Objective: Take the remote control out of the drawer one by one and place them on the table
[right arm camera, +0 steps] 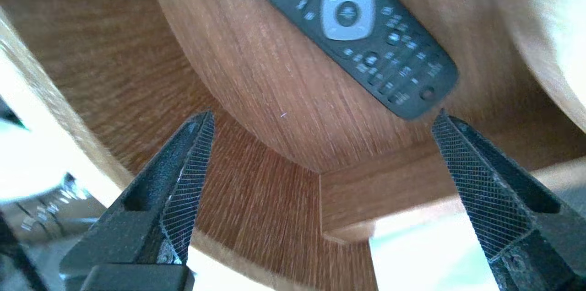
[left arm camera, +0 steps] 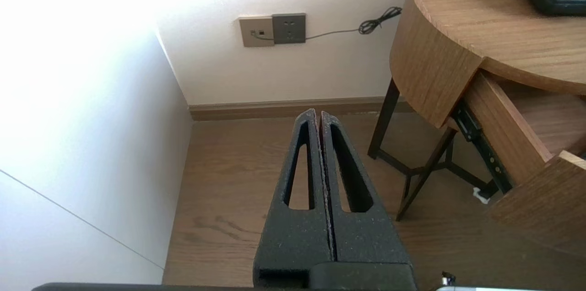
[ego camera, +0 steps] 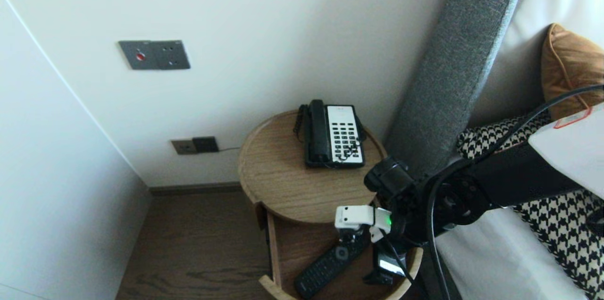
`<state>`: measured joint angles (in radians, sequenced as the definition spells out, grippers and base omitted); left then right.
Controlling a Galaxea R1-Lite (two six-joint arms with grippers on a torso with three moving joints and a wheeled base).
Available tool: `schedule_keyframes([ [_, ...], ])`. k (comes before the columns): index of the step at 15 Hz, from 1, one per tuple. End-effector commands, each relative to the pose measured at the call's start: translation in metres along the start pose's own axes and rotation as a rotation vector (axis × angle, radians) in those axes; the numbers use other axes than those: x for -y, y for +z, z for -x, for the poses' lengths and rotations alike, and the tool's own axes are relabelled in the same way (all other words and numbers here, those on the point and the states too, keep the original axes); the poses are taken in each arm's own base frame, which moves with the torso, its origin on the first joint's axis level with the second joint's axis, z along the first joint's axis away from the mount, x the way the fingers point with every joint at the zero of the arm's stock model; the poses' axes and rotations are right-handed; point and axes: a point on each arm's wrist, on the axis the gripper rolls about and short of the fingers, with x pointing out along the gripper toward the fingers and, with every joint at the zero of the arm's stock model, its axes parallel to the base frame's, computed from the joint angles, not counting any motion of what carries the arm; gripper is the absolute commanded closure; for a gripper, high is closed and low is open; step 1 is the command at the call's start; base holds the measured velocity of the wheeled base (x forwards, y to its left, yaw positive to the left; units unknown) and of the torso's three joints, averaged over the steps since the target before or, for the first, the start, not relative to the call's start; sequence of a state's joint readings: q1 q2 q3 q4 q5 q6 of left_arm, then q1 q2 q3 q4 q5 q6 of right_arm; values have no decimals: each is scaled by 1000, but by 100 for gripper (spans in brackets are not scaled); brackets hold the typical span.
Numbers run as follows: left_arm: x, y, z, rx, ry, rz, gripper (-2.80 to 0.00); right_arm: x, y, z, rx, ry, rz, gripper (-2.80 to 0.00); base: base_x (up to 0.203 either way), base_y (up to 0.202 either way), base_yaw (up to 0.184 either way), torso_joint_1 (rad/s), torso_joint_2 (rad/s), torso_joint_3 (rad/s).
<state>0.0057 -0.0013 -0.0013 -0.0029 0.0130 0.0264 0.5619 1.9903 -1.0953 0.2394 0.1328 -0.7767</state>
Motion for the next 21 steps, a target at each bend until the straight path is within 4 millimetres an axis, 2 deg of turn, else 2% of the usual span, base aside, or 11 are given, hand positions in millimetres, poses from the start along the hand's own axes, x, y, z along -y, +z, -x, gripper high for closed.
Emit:
schedule_keyframes([
  [1, 0, 0, 0, -1, 1, 0, 0, -1, -3, -13, -24, 28, 50, -280, 0, 0, 0, 0, 0, 0],
  [7, 0, 0, 0, 1, 0, -6, 0, -3, -1, -20, -17, 26, 88, -280, 0, 0, 0, 0, 0, 0],
  [12, 0, -1, 0, -4, -7, -30, 0, -5, 3, -35, 7, 13, 110, -280, 0, 0, 0, 0, 0, 0],
  [16, 0, -1, 0, -3, -11, -35, 0, -4, 9, -37, 25, 1, 123, -280, 0, 0, 0, 0, 0, 0],
  [21, 0, -1, 0, -3, -11, -35, 0, -6, 13, -51, 45, -9, 142, -280, 0, 0, 0, 0, 0, 0],
])
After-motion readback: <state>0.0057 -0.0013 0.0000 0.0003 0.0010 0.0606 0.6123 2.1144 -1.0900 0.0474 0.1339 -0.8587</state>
